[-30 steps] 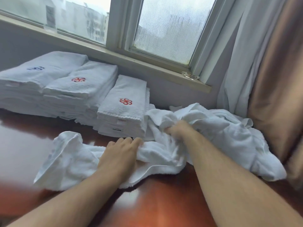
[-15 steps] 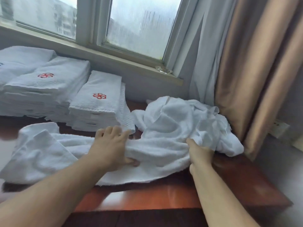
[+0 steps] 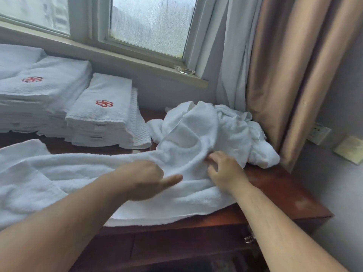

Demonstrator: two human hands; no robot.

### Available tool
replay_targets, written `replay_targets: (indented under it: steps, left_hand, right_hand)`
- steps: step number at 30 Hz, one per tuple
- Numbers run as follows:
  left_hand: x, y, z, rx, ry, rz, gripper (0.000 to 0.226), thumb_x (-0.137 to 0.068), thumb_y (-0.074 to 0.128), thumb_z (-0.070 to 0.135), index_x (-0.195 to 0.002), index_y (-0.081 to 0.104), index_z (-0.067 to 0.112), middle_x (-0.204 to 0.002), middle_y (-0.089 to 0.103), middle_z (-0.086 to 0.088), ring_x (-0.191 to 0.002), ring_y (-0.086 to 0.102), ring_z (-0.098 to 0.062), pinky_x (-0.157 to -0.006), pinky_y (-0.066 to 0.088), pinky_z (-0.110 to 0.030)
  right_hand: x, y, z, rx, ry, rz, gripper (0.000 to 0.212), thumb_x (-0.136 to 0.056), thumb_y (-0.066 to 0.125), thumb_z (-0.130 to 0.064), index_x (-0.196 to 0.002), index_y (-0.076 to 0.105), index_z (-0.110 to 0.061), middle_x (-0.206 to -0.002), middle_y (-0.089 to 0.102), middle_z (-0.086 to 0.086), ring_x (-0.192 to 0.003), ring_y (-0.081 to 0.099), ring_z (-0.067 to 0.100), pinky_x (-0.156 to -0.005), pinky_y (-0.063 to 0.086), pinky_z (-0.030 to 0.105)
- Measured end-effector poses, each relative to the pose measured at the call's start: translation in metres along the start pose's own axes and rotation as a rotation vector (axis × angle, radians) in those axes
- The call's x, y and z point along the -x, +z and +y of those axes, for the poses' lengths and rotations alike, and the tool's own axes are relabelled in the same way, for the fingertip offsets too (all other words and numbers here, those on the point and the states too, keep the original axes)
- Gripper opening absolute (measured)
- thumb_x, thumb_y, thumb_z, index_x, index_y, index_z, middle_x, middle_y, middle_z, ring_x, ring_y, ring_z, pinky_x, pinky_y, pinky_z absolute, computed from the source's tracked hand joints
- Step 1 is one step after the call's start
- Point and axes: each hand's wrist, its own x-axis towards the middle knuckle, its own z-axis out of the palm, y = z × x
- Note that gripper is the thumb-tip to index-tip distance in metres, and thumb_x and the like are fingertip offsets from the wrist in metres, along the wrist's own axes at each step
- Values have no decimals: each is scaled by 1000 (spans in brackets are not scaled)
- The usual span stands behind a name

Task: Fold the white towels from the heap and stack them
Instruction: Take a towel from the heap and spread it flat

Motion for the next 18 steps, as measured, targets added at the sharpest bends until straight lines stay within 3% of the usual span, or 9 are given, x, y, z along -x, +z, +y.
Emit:
replay_targets:
  steps: [1,3,5,6,9,11,12,15,18]
  left_hand:
    - [-1,-2,-1,9,-66,6,84,-85,12,85,-79,61,17,-89,61,4,-81,54,-12,-79,44,-36]
    - [-4,-2,-6,-61,-178,29,70,-92,23,77,-111,60,21,-123,61,-1,-110,57,-20,-97,45,-42]
    - [-6,5,-10,-116,-242,0,78,-86,36,79,-144,39,26,-153,41,3,-139,40,-23,-110,38,-48]
    - [-6,9,-10,-124,-232,-16,86,-83,36,82,-151,29,31,-160,30,4,-146,29,-23,-115,32,-50]
    - [-5,26,-8,-141,-96,-19,87,-82,23,88,-156,13,43,-169,2,1,-155,0,-23,-122,9,-56]
    - [-4,31,-11,-130,-70,-14,85,-84,17,86,-156,7,44,-169,-7,1,-155,-8,-23,-122,1,-57]
    - [-5,31,-11,-134,-96,-21,83,-85,19,84,-156,8,44,-169,-7,2,-155,-8,-23,-122,2,-58]
    - [-12,24,-2,-121,-206,8,66,-91,29,68,-151,27,40,-165,16,5,-152,14,-21,-115,21,-61]
    - [-20,21,4,-75,-220,117,48,-96,27,56,-132,50,34,-142,47,7,-131,41,-20,-102,41,-51]
  right_hand:
    - [-1,0,-6,54,49,-109,28,-95,54,-26,-118,68,-19,-117,66,0,-105,61,21,-90,50,34]
    - [-5,-2,-14,253,212,-213,19,-94,49,-26,-95,65,-18,-101,68,1,-82,60,20,-64,46,33]
    - [-10,-7,-16,367,342,-234,15,-91,49,-23,-79,57,-18,-88,64,0,-69,55,17,-52,36,29]
    - [-12,-9,-16,386,393,-247,14,-90,50,-23,-79,58,-18,-87,62,0,-69,55,18,-52,35,28]
    - [-10,-9,-7,392,379,-216,30,-95,48,-34,-111,64,-14,-116,62,6,-102,58,28,-74,46,35]
    - [-5,-2,0,233,269,-251,39,-101,40,-39,-130,57,-19,-132,59,8,-118,53,30,-93,46,39]
    - [-2,2,1,130,244,-282,41,-103,35,-39,-135,56,-22,-135,58,6,-120,53,28,-95,43,36]
    - [0,8,7,82,349,-287,49,-105,26,-45,-139,53,-22,-137,56,8,-121,52,29,-92,39,36]
    - [-8,9,10,137,562,-285,65,-103,20,-57,-142,53,-15,-136,56,14,-120,53,33,-104,43,46]
